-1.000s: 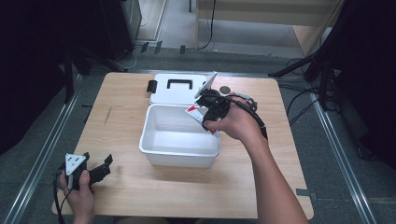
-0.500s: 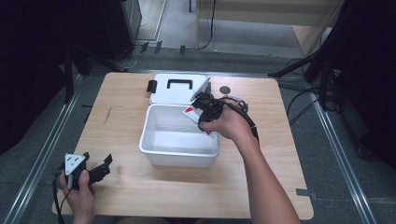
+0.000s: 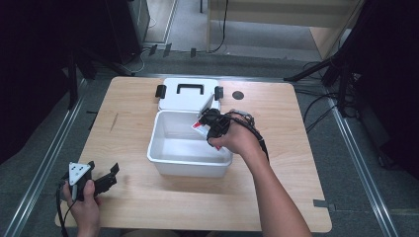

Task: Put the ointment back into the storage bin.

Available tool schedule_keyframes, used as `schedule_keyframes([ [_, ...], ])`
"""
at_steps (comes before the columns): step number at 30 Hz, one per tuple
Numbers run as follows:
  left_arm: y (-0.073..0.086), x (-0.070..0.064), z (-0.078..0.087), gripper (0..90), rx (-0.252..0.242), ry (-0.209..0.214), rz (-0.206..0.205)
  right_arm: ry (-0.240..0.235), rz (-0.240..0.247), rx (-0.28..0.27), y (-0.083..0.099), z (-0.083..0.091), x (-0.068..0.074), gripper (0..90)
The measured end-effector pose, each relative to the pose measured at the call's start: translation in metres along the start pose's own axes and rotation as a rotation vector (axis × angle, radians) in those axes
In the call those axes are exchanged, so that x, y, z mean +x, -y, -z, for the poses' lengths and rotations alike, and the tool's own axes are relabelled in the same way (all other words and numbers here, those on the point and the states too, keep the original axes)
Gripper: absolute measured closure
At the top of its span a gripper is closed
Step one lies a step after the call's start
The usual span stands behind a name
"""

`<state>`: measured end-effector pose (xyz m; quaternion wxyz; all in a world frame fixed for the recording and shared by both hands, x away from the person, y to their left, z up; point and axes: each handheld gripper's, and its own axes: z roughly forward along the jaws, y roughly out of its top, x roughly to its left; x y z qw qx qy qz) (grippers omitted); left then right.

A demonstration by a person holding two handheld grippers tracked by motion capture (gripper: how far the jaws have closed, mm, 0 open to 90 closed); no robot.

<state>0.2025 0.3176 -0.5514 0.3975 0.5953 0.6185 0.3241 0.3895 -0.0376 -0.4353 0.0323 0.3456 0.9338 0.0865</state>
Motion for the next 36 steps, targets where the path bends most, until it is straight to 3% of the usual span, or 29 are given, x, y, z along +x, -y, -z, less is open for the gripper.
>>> schedule_keyframes([
  [3, 0.000, 0.000, 0.000, 14.1, 0.001, 0.001, 0.000, 0.008, 0.014, -0.011, -0.001, -0.004, 0.003, 72.6],
  [11, 0.000, 0.000, 0.000, 14.2, 0.002, 0.002, 0.001, 0.026, 0.038, 0.043, -0.003, -0.025, 0.009, 72.5],
  [18, 0.000, 0.000, 0.000, 14.1, 0.003, 0.004, 0.002, 0.062, 0.053, 0.063, -0.004, -0.027, 0.011, 72.4],
  [36, 0.000, 0.001, 0.000, 14.2, 0.002, 0.006, 0.004, 0.072, 0.052, 0.090, -0.005, -0.029, 0.012, 73.7],
])
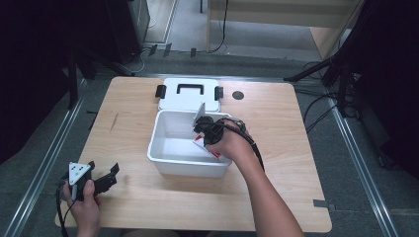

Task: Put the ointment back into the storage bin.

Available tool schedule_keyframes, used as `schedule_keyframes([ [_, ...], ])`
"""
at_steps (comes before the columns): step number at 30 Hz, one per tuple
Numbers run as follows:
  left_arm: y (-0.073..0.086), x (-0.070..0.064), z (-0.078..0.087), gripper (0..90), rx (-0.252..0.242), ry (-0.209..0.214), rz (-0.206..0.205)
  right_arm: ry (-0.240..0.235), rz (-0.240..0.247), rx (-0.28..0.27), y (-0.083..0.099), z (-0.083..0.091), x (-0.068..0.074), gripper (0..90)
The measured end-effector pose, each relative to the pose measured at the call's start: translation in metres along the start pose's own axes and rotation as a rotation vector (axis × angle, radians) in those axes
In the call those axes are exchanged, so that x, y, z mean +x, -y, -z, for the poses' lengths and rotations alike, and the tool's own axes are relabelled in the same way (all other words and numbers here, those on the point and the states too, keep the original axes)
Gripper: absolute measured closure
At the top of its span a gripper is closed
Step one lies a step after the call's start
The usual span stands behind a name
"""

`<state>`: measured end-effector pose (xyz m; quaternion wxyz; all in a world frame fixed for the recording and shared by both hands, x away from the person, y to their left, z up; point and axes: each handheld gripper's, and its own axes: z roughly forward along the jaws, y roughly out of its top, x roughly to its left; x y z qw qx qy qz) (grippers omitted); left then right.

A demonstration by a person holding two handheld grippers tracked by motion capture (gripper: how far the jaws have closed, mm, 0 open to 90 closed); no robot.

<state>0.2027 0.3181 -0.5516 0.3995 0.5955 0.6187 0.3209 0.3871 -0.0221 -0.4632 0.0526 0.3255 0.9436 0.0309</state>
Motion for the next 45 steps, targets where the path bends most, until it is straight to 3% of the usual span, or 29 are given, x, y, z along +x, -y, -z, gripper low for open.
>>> schedule_keyframes([
  [5, 0.000, 0.000, 0.000, 14.2, 0.003, 0.002, 0.000, -0.003, 0.000, -0.003, 0.000, 0.000, 0.000, 73.0],
  [8, 0.000, 0.000, 0.000, 14.2, 0.003, 0.002, -0.001, -0.023, 0.003, -0.024, 0.001, 0.002, -0.001, 66.8],
  [11, 0.000, 0.000, 0.000, 14.2, 0.003, 0.001, -0.002, -0.044, 0.015, -0.079, 0.003, 0.006, -0.001, 53.8],
  [15, 0.000, -0.001, 0.000, 14.2, 0.001, 0.000, -0.003, -0.002, 0.067, -0.142, 0.007, 0.015, 0.001, 41.3],
  [17, 0.000, -0.001, 0.000, 14.2, 0.000, -0.001, -0.004, -0.030, 0.073, -0.167, 0.009, 0.021, 0.002, 32.9],
  [20, 0.000, -0.001, 0.000, 14.2, 0.000, -0.001, -0.005, -0.058, 0.063, -0.166, 0.013, 0.032, 0.004, 19.5],
  [21, 0.000, -0.001, 0.000, 14.2, 0.001, -0.002, -0.006, -0.047, 0.062, -0.157, 0.014, 0.035, 0.005, 13.0],
  [23, 0.000, -0.001, 0.000, 14.2, 0.000, -0.003, -0.006, -0.017, 0.058, -0.159, 0.017, 0.043, 0.007, 9.0],
  [25, 0.000, -0.001, 0.000, 14.2, -0.001, -0.003, -0.006, -0.025, 0.034, -0.160, 0.019, 0.052, 0.005, 0.9],
  [33, 0.000, -0.001, 0.000, 14.2, -0.003, 0.000, -0.004, -0.028, -0.022, -0.229, 0.042, 0.084, -0.007, 0.0],
  [37, 0.000, -0.001, 0.000, 14.2, -0.003, -0.001, -0.006, 0.012, -0.047, -0.247, 0.055, 0.091, -0.014, 0.0],
  [45, 0.000, -0.001, 0.000, 14.2, -0.001, 0.000, -0.006, 0.023, -0.081, -0.275, 0.084, 0.102, -0.029, 0.0],
])
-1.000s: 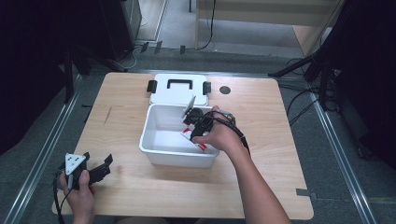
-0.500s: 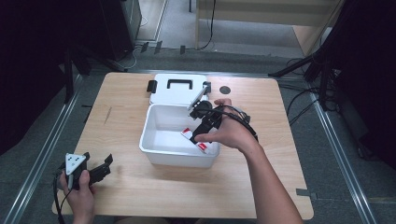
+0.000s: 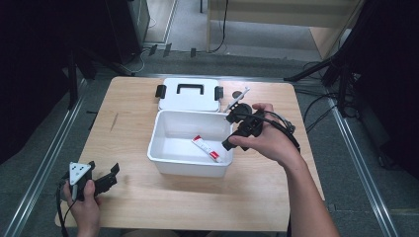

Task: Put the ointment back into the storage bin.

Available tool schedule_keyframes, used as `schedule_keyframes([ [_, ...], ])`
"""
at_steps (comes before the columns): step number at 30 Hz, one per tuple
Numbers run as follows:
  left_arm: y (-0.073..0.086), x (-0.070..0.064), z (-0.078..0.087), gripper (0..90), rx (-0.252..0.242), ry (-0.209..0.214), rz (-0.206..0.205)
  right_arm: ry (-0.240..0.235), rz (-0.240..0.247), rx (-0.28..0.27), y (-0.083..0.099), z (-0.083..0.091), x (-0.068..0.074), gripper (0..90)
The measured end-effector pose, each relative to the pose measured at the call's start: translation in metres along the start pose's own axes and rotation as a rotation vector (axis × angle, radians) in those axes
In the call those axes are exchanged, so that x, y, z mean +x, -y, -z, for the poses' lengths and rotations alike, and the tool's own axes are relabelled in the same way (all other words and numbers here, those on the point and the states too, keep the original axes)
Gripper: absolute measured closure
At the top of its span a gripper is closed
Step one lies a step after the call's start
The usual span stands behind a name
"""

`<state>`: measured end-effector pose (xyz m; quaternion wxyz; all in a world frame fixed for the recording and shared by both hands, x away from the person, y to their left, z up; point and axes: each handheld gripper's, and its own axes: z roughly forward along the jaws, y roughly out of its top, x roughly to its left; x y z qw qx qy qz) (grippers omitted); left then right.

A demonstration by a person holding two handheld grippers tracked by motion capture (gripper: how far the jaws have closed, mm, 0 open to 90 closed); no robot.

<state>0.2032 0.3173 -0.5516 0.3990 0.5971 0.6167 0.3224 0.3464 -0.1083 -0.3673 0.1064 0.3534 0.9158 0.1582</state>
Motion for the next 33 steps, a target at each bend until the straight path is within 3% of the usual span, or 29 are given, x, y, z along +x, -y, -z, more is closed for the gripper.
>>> schedule_keyframes([
  [9, 0.000, 0.000, 0.000, 14.2, -0.001, -0.001, -0.004, 0.000, -0.073, 0.009, 0.043, -0.009, -0.022, 0.0],
  [19, 0.000, -0.001, 0.000, 14.3, 0.001, -0.004, -0.012, 0.010, -0.163, -0.031, 0.097, -0.024, -0.044, 0.0],
  [24, 0.000, -0.001, 0.001, 14.3, 0.001, -0.003, -0.012, 0.025, -0.206, -0.074, 0.123, -0.035, -0.051, 0.0],
  [33, 0.000, -0.001, 0.001, 14.3, 0.000, -0.004, -0.014, 0.129, -0.307, -0.231, 0.179, -0.056, -0.058, 0.0],
])
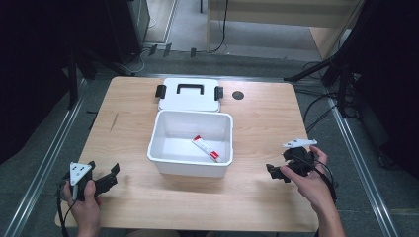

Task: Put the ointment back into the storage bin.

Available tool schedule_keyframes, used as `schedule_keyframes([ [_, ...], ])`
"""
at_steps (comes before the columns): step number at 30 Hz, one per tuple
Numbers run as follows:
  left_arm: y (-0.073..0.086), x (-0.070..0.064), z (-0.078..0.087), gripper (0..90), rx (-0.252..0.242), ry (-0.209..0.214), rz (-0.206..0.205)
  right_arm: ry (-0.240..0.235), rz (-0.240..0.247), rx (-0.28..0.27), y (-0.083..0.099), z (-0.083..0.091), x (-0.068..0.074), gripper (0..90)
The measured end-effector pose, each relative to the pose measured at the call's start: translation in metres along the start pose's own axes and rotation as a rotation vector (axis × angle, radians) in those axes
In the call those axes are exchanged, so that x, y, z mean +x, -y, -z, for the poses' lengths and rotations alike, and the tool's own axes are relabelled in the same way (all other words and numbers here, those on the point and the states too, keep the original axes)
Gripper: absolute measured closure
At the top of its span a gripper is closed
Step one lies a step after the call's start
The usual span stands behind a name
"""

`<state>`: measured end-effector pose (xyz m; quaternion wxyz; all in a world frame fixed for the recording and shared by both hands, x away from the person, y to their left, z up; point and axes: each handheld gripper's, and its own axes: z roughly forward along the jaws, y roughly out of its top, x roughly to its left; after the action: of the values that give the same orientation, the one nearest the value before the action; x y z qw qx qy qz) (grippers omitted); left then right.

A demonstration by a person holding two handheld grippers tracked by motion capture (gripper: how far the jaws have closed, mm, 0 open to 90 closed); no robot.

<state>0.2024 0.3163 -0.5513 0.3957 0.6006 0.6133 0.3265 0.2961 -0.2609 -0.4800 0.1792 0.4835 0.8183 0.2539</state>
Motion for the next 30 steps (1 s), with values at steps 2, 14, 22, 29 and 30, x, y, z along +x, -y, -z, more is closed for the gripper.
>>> schedule_keyframes([
  [2, 0.000, 0.000, 0.000, 14.3, -0.001, 0.000, 0.000, 0.019, -0.030, -0.029, 0.013, -0.002, -0.004, 0.0],
  [14, 0.000, -0.001, 0.000, 14.3, 0.001, -0.002, -0.002, 0.013, -0.163, -0.212, 0.080, -0.005, -0.033, 0.0],
  [22, 0.000, 0.000, 0.000, 14.3, -0.004, 0.002, 0.002, 0.022, -0.221, -0.288, 0.112, 0.003, -0.045, 0.0],
  [29, 0.000, 0.000, 0.000, 14.2, -0.001, 0.000, 0.001, 0.008, -0.283, -0.344, 0.129, 0.010, -0.051, 0.0],
  [30, 0.000, 0.000, 0.000, 14.3, -0.001, 0.000, 0.002, 0.001, -0.293, -0.351, 0.130, 0.009, -0.051, 0.0],
])
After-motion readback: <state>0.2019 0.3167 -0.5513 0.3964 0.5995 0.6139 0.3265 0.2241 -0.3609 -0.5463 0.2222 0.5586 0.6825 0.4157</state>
